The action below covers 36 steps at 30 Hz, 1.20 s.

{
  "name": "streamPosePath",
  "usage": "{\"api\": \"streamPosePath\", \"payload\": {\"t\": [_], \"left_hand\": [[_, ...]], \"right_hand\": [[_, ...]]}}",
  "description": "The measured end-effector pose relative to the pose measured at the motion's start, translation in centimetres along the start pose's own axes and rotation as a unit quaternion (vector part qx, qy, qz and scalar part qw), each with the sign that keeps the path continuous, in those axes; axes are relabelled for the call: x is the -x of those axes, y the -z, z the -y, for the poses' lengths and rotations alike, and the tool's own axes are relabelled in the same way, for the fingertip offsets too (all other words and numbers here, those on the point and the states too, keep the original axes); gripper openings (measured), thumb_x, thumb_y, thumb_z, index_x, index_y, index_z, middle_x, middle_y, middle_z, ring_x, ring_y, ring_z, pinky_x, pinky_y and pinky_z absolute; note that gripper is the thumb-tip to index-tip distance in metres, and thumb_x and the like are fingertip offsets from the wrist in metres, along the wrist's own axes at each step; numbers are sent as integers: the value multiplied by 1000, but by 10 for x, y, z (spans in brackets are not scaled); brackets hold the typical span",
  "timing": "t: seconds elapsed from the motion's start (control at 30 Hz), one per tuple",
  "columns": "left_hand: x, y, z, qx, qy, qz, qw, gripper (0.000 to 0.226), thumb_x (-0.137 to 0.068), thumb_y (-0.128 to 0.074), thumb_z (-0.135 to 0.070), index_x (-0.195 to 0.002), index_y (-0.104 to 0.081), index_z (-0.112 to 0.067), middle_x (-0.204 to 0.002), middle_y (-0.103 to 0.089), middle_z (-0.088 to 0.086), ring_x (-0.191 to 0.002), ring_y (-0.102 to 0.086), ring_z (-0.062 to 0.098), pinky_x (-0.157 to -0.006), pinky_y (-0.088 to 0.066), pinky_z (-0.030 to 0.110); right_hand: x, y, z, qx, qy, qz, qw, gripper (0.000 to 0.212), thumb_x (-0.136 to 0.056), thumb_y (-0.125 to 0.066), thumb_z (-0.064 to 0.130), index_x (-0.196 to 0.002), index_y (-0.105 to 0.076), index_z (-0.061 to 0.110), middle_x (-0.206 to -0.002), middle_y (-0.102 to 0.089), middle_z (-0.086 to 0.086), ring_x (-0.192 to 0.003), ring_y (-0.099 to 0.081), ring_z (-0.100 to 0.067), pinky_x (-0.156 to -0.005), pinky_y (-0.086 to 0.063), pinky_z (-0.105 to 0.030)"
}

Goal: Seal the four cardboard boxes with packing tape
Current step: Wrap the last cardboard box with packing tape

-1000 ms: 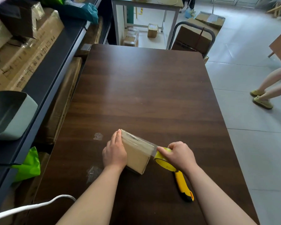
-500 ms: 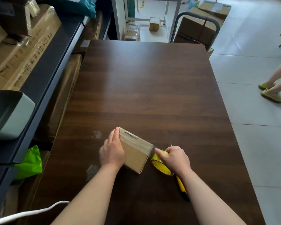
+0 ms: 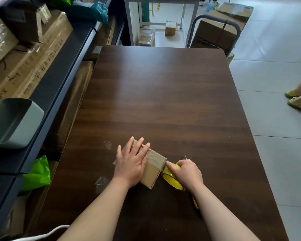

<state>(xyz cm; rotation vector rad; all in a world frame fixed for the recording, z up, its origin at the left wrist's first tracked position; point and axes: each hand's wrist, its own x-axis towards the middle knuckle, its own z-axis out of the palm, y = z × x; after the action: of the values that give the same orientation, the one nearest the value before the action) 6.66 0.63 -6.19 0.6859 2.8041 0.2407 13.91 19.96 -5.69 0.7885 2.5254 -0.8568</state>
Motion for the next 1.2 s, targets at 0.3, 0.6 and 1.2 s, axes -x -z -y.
{"api": "streamPosePath", "payload": {"t": [0.3,0.6,1.2], "left_hand": [[-2,-5,-1,2,12,-28,1000,58,-94,-8,-54,-143,-36,-41,-157,-25,-13,-149,-5,16,-118,-3,55],[0,1,-3,-45,10,28,999,54,-94,0,-55,-148,5,-47,-158,15,-14,-143,26,14,-114,11,60],[6,20,2,49,85,95,991,113,-78,-48,-73,-150,22,-22,-156,30,11,-143,27,30,-116,8,56]], "right_hand": [[-3,0,-2,10,0,-8,1000,47,-88,-49,66,-81,-66,22,-77,-62,6,-78,-58,-16,-63,-41,-28],[-2,1,1,9,-15,2,1000,48,-88,-49,66,-77,-64,22,-76,-63,5,-80,-60,-17,-63,-43,-28],[4,34,23,-114,99,-70,986,59,-86,-61,54,-44,-46,16,-43,-41,3,-51,-44,-14,-55,-36,-30]]}}
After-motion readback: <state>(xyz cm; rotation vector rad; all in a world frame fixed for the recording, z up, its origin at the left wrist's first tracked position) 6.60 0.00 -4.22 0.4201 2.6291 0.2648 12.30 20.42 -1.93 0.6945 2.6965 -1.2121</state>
